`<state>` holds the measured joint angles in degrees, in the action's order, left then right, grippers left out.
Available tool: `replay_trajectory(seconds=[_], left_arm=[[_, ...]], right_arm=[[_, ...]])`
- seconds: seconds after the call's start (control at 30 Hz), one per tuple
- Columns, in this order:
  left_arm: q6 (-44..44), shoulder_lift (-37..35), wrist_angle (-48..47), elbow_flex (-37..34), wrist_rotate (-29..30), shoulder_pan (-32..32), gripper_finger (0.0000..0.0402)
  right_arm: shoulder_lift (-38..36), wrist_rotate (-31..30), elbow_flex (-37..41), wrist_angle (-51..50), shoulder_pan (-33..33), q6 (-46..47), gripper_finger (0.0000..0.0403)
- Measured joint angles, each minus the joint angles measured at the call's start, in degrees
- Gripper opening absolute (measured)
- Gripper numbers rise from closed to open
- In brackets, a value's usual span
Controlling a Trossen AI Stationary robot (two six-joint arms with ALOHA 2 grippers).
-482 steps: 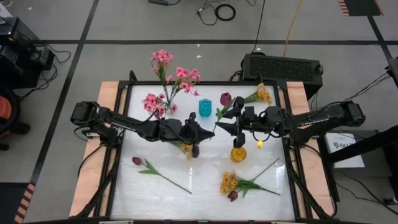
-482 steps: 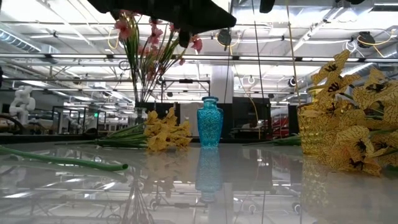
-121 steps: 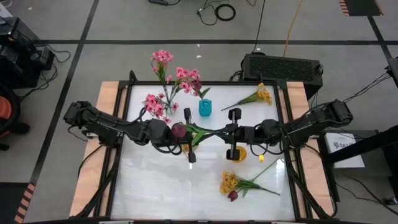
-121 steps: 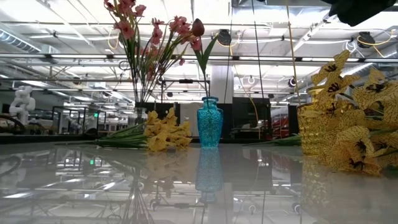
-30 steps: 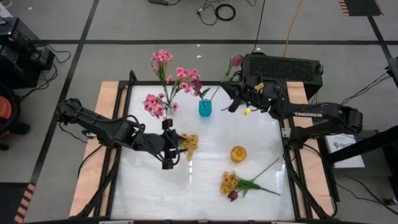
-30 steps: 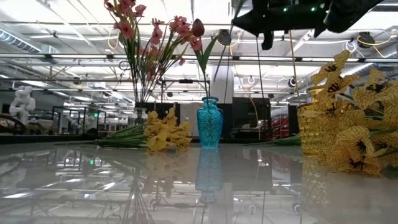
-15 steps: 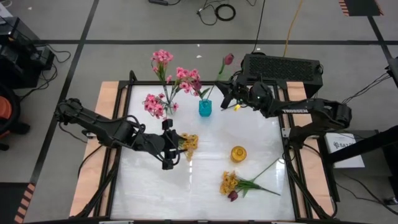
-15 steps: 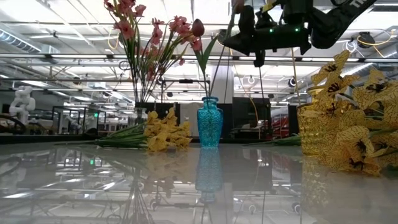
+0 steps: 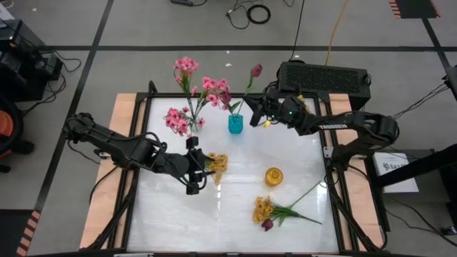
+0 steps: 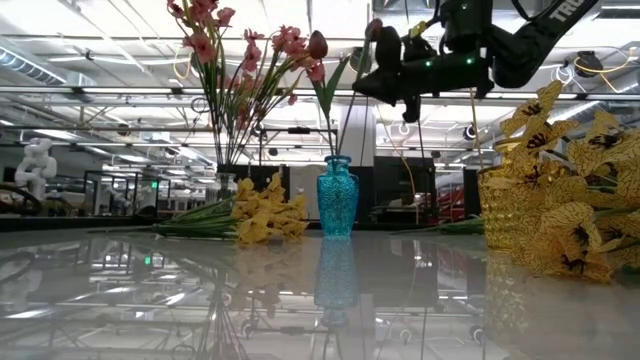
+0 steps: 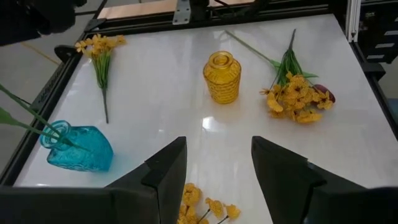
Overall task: Sort flowers into vase by color
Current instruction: Put the left red flower into the blue vase, then put the red flower into the blue vase
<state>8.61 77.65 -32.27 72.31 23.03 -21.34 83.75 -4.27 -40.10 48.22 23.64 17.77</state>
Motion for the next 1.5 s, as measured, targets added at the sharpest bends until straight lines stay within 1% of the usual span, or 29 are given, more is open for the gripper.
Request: replay_trajectory(seconds=[0.2, 0.3, 0.47, 0.57, 0.67, 0.83, 0.97, 1.07, 1.17, 1.27, 1.37, 1.5], left_arm=[[0.0, 0.0, 0.1, -0.7, 0.0, 0.0, 0.0187], [0.0, 0.0, 0.0, -1.0, 0.0, 0.0, 0.0187], [0.0, 0.0, 0.2, -1.1, -0.1, 0.0, 0.0187], [0.0, 0.0, 0.2, -1.1, -0.1, 0.0, 0.0187], [0.0, 0.0, 0.1, -1.1, -0.3, -0.1, 0.0187], [0.1, 0.0, -0.3, -1.1, -0.3, -0.1, 0.0187], [0.1, 0.0, -0.2, -1.1, -0.3, -0.1, 0.0187], [0.6, 0.0, 0.2, -1.1, -0.3, -0.1, 0.0187], [1.5, 0.0, 0.2, -1.1, -0.3, -0.1, 0.0187], [1.2, 0.0, 0.2, -1.1, -0.3, -0.1, 0.0187], [1.0, 0.0, 0.2, -1.1, -0.3, 0.0, 0.0187], [1.4, 0.0, 0.2, -1.1, -0.3, 0.0, 0.0187]], right_arm=[[1.9, -0.1, 0.0, -0.9, 0.0, 0.9, 0.0037], [2.2, -0.1, 0.0, -1.5, 0.0, 1.0, 0.0053], [2.2, 1.4, 0.0, -2.0, -0.1, 1.5, 0.01], [0.6, 1.5, 0.0, -5.2, -0.1, 1.5, 0.0139], [-3.7, 1.2, 0.0, -13.0, -0.1, -0.2, 0.0178], [-14.9, 1.0, 0.0, -28.5, 0.0, -2.2, 0.0233], [-23.4, 1.1, 0.0, -37.9, 0.0, -2.2, 0.0259], [-29.4, 1.6, 0.0, -43.6, -0.8, -2.2, 0.0265], [-34.4, 5.7, 0.0, -50.2, -3.8, -2.1, 0.0264], [-37.6, 8.7, 0.0, -56.3, -9.4, -0.9, 0.0258], [-38.7, 8.2, 0.0, -59.7, -17.0, 0.8, 0.0251], [-38.2, 4.3, 0.0, -62.9, -27.6, 2.7, 0.0243]])
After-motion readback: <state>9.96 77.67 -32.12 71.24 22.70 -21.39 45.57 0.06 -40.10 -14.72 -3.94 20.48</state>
